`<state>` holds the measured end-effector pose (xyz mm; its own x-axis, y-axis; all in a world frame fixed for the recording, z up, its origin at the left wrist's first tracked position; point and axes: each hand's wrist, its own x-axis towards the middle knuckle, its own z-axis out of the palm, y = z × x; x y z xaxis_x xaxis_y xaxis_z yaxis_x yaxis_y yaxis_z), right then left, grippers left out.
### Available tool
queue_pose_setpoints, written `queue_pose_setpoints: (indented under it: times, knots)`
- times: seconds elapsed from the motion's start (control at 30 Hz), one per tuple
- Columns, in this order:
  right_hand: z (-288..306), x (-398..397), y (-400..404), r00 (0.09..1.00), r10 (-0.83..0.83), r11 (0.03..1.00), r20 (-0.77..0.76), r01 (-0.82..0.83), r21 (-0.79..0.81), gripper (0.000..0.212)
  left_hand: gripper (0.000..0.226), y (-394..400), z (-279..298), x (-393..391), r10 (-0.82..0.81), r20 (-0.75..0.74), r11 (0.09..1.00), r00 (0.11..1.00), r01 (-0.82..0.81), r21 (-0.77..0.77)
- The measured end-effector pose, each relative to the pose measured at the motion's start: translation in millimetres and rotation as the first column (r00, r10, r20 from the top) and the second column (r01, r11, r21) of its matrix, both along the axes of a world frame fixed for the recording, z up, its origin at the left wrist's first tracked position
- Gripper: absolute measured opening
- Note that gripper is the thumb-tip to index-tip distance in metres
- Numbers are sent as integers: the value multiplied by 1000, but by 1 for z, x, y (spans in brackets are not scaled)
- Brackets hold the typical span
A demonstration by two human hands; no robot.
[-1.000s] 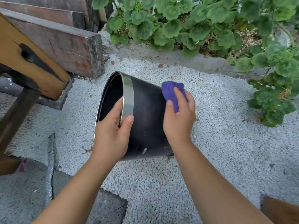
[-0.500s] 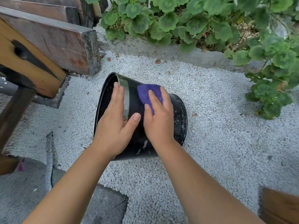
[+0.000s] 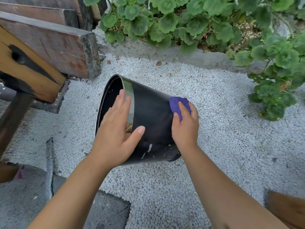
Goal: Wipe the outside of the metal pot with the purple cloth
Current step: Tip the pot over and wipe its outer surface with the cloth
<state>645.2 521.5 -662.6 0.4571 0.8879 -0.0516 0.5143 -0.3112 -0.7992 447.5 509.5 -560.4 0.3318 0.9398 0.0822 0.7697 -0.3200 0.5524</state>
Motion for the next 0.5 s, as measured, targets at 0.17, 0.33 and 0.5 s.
queue_pose_setpoints:
  times: [0.17,0.33,0.5]
  knots:
    - [23,8,23,941,-196,980,-278,178,-89,42,94,-3,-6,-12,-13,0,999,1000,13,-44]
    - [74,-21,31,842,-152,975,-517,212,58,45,91,-1,-10,-15,-37,71,999,997,39,-36]
    - [82,-86,-1,980,152,935,-126,-101,341,44,93,1,-12,-13,-77,137,997,988,80,-17]
